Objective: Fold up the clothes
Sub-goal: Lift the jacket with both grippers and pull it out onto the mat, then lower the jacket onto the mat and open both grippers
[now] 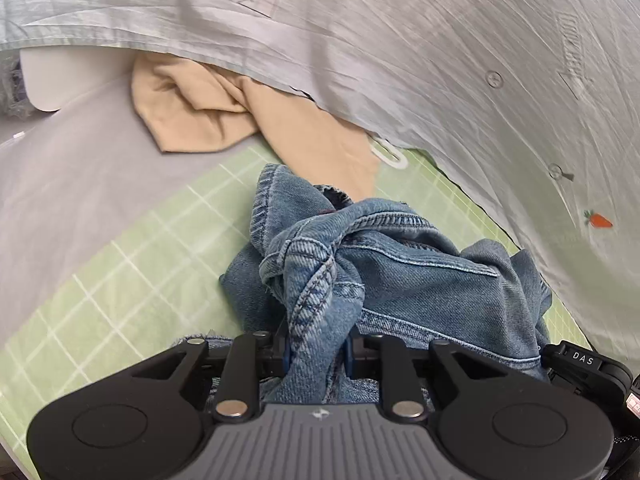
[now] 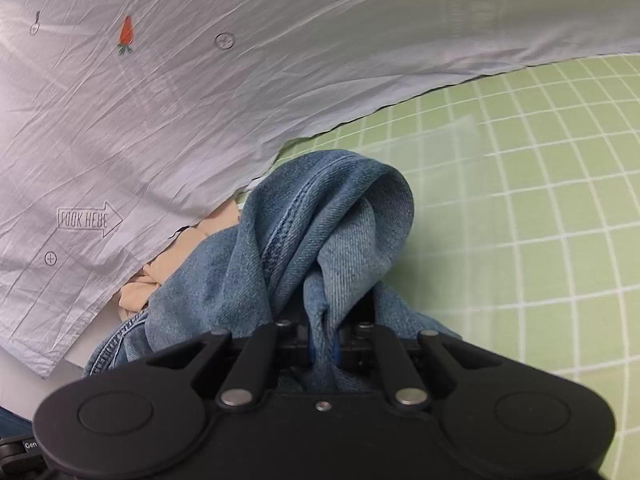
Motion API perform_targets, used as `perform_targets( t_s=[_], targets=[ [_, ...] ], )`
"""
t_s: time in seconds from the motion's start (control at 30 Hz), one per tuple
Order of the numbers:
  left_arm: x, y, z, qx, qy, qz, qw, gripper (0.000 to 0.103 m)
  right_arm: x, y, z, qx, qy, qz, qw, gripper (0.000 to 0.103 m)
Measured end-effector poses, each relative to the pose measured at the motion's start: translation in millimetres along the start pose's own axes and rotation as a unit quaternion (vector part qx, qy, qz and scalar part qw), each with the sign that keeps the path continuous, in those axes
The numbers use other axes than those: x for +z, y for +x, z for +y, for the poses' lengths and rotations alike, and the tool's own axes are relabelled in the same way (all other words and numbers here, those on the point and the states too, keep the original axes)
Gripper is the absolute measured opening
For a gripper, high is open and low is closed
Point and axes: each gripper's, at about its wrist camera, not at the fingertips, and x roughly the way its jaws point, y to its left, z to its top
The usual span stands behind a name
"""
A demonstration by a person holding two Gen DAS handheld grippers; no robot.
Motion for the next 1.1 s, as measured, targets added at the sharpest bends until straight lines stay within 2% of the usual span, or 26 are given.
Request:
perform_targets(
  t_s=[0.2, 0.37, 0.53, 0.67, 0.8, 0.93, 1.03, 1.1],
  targets=[
    [-63, 9, -71, -0.043, 0.065, 0.034, 0.9964, 0.024, -13, -85, -84, -0.058, 0.052, -0.050, 0.996, 0.009],
    [-122, 11, -133, -0.076, 0.098, 0.054, 0.9908, 0.024, -14, -149, -146, -0.095, 0.068, -0.099, 0.988, 0.008],
    [-174, 6, -202, -0.117, 0.136, 0.059, 0.9821, 0.023, -10, -229, -206, -0.141, 0.069, -0.157, 0.975, 0.008],
    [-197, -4, -256, -0.141, 0.175, 0.039, 0.9737, 0.022, -5, -287, -245, -0.181, 0.063, -0.211, 0.958, 0.008],
    [-201, -26, -283, -0.146, 0.196, 0.004, 0.9697, 0.022, 1, -319, -252, -0.201, 0.035, -0.251, 0.946, 0.008],
    [-175, -58, -269, -0.119, 0.178, -0.054, 0.9752, 0.021, 1, -318, -219, -0.181, -0.026, -0.265, 0.947, 0.008],
    [-145, -81, -237, -0.075, 0.151, -0.097, 0.9809, 0.021, -1, -311, -190, -0.160, -0.076, -0.267, 0.947, 0.010],
    [-122, -84, -205, -0.030, 0.134, -0.114, 0.9839, 0.022, -4, -290, -174, -0.138, -0.086, -0.244, 0.956, 0.022]
  ],
)
